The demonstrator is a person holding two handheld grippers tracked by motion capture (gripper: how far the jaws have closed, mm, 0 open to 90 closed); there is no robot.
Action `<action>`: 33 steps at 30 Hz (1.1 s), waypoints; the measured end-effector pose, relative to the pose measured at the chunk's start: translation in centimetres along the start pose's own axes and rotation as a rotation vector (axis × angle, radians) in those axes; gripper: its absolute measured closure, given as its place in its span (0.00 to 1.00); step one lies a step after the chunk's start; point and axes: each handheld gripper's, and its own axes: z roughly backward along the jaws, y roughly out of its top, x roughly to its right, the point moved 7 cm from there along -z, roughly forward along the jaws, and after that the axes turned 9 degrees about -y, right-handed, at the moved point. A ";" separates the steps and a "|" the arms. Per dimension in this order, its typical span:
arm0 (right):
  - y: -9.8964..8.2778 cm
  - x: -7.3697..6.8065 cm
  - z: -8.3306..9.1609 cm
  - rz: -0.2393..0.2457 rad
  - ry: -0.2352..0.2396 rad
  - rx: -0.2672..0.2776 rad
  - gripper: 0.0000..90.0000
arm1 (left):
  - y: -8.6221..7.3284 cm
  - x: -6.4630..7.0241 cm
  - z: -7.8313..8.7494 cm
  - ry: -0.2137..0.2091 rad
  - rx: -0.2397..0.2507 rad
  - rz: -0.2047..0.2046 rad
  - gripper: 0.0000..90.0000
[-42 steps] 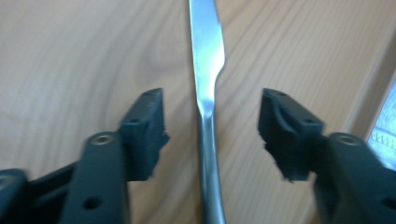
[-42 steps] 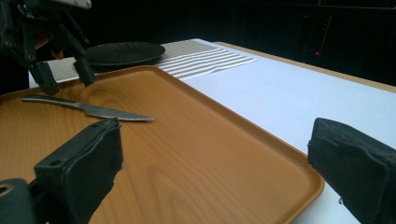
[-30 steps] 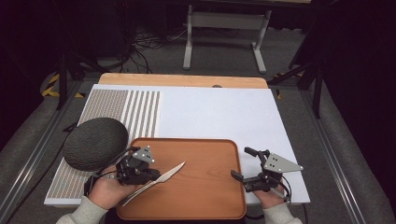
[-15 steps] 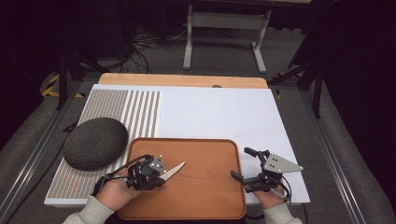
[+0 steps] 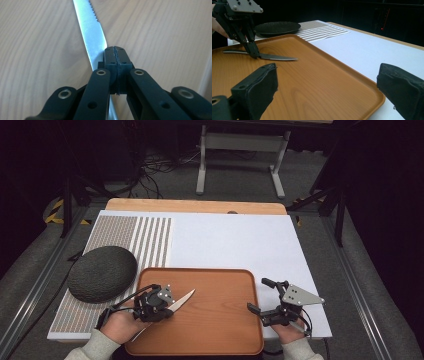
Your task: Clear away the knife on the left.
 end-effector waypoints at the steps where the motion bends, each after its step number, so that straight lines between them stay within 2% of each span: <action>1: 0.0 0.0 0.0 -0.001 -0.001 0.001 0.04 | -0.1 -0.1 0.0 -0.001 0.003 0.007 1.00; 16: 0.0 0.1 0.0 -0.002 -0.004 0.001 0.04 | -1.4 -1.7 0.9 0.019 0.032 0.063 1.00; 22: -0.1 0.1 -0.1 -0.004 -0.006 0.000 0.04 | -2.0 -2.3 1.3 0.021 0.040 0.104 1.00; 33: -0.1 0.1 -0.1 -0.006 -0.008 -0.002 0.04 | -2.9 -3.1 1.9 0.026 0.057 0.151 1.00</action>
